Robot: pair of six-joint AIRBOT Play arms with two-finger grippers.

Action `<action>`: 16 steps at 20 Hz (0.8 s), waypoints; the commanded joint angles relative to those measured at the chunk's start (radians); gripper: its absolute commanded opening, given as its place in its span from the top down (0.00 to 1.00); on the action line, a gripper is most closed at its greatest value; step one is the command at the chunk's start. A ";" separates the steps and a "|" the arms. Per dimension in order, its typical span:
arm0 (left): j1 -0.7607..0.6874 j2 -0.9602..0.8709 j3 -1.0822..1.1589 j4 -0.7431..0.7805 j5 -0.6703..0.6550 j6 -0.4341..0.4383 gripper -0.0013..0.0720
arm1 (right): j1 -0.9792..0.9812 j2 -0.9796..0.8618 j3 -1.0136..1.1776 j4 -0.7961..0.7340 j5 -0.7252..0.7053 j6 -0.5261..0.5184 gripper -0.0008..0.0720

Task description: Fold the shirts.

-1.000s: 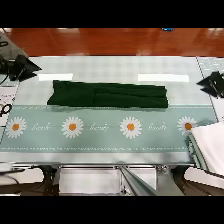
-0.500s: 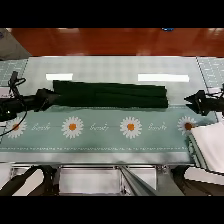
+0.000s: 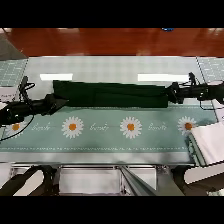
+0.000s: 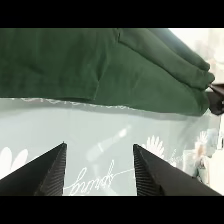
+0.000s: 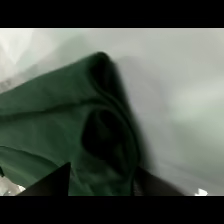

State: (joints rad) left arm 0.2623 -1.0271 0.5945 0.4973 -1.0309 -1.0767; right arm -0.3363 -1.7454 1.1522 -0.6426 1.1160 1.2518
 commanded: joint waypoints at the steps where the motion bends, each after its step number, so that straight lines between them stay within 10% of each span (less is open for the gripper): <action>1: -0.008 0.000 -0.002 0.000 0.000 -0.009 0.29 | 0.086 -0.074 0.099 -0.048 -0.009 0.056 0.44; 4: -0.008 0.000 -0.001 0.000 -0.001 -0.009 0.29 | 0.112 -0.068 0.151 -0.047 0.035 0.031 0.96; 5: -0.009 0.000 0.001 0.000 -0.005 -0.009 0.29 | 0.115 -0.049 0.161 -0.050 0.066 0.018 0.96; 7: -0.011 0.000 0.017 -0.031 -0.095 -0.018 0.95 | 0.105 0.029 0.161 -0.098 0.099 0.013 0.96; 12: -0.179 -0.011 0.174 -0.014 -0.088 0.010 0.96 | 0.088 0.352 0.160 -0.282 0.129 0.041 0.96; 16: -0.479 -0.198 0.425 0.279 0.133 -0.199 0.96 | 0.089 0.584 0.097 -0.312 0.212 0.087 0.96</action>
State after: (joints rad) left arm -0.0380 -1.1175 0.8650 0.5827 -1.0328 -1.1461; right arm -0.2470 -1.3186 1.2850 -0.9081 1.2774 1.3045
